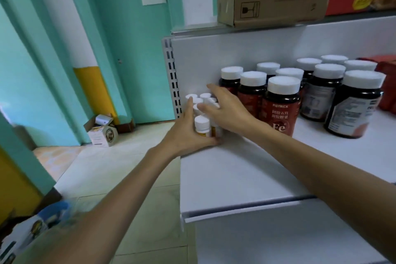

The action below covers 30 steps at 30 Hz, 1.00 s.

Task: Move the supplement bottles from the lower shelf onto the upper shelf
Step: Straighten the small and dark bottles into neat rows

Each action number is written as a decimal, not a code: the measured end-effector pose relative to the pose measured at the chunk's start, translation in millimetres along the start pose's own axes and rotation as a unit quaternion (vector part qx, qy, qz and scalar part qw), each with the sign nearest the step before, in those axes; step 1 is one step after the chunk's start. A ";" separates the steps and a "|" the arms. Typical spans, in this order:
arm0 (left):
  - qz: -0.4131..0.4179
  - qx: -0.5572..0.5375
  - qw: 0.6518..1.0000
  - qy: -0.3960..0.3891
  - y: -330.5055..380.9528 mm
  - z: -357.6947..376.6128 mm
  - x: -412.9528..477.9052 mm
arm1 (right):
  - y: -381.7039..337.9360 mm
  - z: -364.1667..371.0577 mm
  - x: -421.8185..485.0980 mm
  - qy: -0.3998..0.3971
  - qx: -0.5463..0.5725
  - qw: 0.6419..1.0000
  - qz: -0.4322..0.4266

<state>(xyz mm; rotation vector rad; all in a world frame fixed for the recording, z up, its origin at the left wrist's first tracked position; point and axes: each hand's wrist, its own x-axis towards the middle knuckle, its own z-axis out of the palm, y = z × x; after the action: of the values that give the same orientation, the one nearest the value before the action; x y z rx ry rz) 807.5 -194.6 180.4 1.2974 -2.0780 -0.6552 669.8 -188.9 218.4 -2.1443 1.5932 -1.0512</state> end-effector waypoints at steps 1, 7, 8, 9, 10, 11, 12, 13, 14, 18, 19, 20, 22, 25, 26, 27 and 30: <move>0.004 -0.010 1.000 0.007 -2.7 2.6 2.9 | -1.3 2.8 1.4 -0.003 0.010 1.000 0.022; 0.046 -0.085 0.993 0.069 -15.9 3.4 11.8 | -7.5 8.1 3.7 -0.008 0.065 0.996 0.062; 0.044 -0.091 0.993 0.066 -15.9 3.7 11.9 | -7.6 9.1 3.6 0.000 0.083 0.994 0.067; 0.040 -0.097 0.992 0.063 -16.2 4.4 11.9 | -7.4 10.4 2.5 0.010 0.109 0.991 0.075; 0.035 -0.102 0.992 0.061 -17.2 5.6 12.2 | -7.4 11.1 0.9 0.019 0.139 0.986 0.085; 0.032 -0.107 0.992 0.060 -17.3 6.7 12.2 | -7.0 11.9 -0.9 0.023 0.170 0.980 0.097; 0.030 -0.112 0.991 0.059 -18.4 8.3 12.4 | -6.5 12.9 -2.1 0.020 0.199 0.974 0.107; 0.028 -0.116 0.991 0.059 -19.5 9.6 12.9 | -4.9 14.7 -2.2 0.014 0.223 0.968 0.115; 0.024 -0.118 0.991 0.059 -20.1 10.5 13.1 | -3.7 16.3 -1.7 0.009 0.243 0.962 0.120; 0.015 -0.129 0.990 0.051 -23.4 11.7 17.6 | 0.7 21.8 3.9 -0.002 0.303 0.945 0.126; 0.014 -0.135 0.990 0.045 -24.8 11.0 19.8 | 2.2 23.0 5.4 -0.003 0.315 0.940 0.127; 0.013 -0.142 0.989 0.043 -25.4 10.5 22.4 | 2.6 23.4 6.8 -0.005 0.326 0.936 0.130; 0.012 -0.155 0.986 0.052 -25.1 12.0 25.5 | 3.9 23.1 9.7 -0.011 0.345 0.928 0.139; 0.021 -0.157 0.984 0.079 -25.1 18.8 25.9 | 6.5 21.4 12.5 -0.024 0.367 0.919 0.143; 0.026 -0.157 0.984 0.083 -26.0 20.4 25.7 | 6.5 21.2 13.0 -0.031 0.369 0.918 0.140; 0.028 -0.156 0.984 0.084 -26.7 20.9 25.5 | 7.2 20.7 13.4 -0.037 0.365 0.921 0.135; 0.023 -0.154 0.984 0.084 -28.5 20.3 23.9 | 9.8 20.6 13.8 -0.040 0.340 0.931 0.125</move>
<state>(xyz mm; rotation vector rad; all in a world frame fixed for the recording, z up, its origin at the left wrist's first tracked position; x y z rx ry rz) 802.5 -225.9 152.3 1.0868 -1.7820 -0.7839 678.7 -209.1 203.4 -1.4589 1.1798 -1.1854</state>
